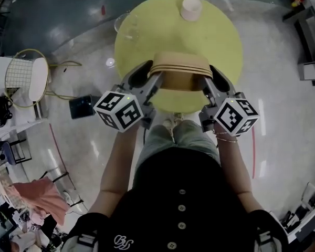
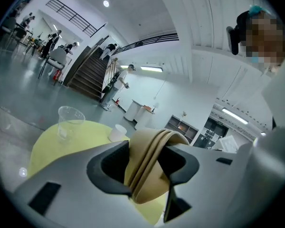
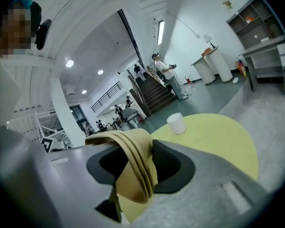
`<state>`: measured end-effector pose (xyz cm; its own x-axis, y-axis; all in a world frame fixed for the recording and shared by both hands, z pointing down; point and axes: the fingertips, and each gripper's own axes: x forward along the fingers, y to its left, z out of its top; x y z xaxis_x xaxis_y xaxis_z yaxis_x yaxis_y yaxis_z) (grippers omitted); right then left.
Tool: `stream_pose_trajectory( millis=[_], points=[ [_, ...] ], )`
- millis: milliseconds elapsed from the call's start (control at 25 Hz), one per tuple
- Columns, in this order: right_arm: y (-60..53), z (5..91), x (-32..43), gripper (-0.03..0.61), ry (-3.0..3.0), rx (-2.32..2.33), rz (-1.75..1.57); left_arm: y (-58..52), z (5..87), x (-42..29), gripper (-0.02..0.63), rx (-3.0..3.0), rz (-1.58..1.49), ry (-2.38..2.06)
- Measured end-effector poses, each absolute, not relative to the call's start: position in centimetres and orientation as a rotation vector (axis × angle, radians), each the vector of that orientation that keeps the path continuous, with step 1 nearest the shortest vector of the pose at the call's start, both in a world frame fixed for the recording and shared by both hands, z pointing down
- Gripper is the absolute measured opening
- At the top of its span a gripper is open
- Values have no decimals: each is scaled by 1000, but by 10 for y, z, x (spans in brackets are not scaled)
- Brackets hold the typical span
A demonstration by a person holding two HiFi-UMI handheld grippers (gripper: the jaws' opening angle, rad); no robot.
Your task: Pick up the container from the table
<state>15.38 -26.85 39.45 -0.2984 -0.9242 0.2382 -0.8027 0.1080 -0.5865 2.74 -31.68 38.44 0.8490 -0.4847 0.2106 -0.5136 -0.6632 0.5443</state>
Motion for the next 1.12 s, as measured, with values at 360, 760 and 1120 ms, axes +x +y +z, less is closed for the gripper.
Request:
stream_pose_trajectory(
  millis=[360,760,1120],
  points=[
    [-290,338,161,135,2246,-1681,-756,-329,331,30,173,2561,-11,-759],
    [-300,281,151,129,2334,-1625,-546,-338,274,19,141,2746,-80,-887],
    [-299,236,150,119,2375,-1626,-311,-340,243,16,121,2773,-220,-961]
  ],
)
